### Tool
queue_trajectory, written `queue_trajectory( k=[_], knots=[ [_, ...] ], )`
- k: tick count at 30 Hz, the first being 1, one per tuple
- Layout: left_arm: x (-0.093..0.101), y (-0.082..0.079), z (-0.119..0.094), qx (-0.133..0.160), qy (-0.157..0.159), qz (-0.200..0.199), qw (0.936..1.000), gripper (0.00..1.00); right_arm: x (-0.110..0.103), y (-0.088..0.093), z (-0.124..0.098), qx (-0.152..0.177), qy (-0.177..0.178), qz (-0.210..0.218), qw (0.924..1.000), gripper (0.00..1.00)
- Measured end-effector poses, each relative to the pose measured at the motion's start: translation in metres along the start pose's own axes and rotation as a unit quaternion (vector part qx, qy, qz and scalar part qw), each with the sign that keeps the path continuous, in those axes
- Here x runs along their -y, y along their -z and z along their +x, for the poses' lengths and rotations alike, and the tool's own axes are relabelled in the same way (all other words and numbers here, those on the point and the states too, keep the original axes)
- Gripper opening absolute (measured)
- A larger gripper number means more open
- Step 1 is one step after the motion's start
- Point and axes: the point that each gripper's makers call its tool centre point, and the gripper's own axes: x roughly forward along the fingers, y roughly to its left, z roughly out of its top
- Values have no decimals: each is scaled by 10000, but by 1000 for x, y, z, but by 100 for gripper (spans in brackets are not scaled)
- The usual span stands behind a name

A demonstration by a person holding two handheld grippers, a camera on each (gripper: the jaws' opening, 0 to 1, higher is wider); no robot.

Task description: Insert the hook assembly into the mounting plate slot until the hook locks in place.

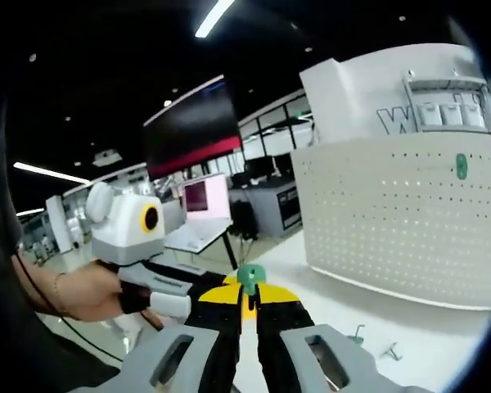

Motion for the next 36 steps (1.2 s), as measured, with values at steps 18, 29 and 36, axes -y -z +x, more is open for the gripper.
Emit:
queue_trajectory(
  k=[18, 29, 36],
  knots=[
    [-4, -7, -4, 97, -262, 355, 9990, 1, -2, -1, 3, 49, -154, 497, 9986, 7],
    [-3, -10, -8, 196, -333, 410, 9984, 1, -6, -3, 10, 28, -306, 679, 9972, 7],
    [-1, -11, -7, 223, -329, 464, 9981, 1, -6, -7, 6, 111, -248, 792, 9965, 7]
  ],
)
